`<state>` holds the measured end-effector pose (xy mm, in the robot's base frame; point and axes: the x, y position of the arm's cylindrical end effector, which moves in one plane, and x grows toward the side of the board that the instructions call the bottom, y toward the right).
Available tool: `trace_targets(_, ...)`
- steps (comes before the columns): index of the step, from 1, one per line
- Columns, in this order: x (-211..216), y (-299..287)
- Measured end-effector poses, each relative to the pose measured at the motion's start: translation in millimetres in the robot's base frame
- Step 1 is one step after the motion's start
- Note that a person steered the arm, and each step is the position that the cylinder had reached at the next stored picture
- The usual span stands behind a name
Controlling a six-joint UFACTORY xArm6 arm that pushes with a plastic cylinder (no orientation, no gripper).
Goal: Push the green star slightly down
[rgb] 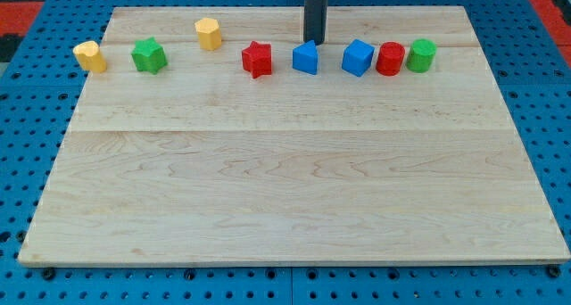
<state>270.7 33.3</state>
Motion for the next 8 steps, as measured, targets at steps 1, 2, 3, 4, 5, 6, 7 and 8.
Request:
trace_targets(1,0.6,-47.8)
trace_targets(2,11.6,-82.2)
trace_targets(3,68.4,-95.9)
trace_targets(4,95.5,-108.1)
trace_targets(5,74.3,-162.6)
trace_targets(6,120.6,-203.7)
trace_targets(7,102.8,-252.2)
trace_targets(8,66.4,-261.1)
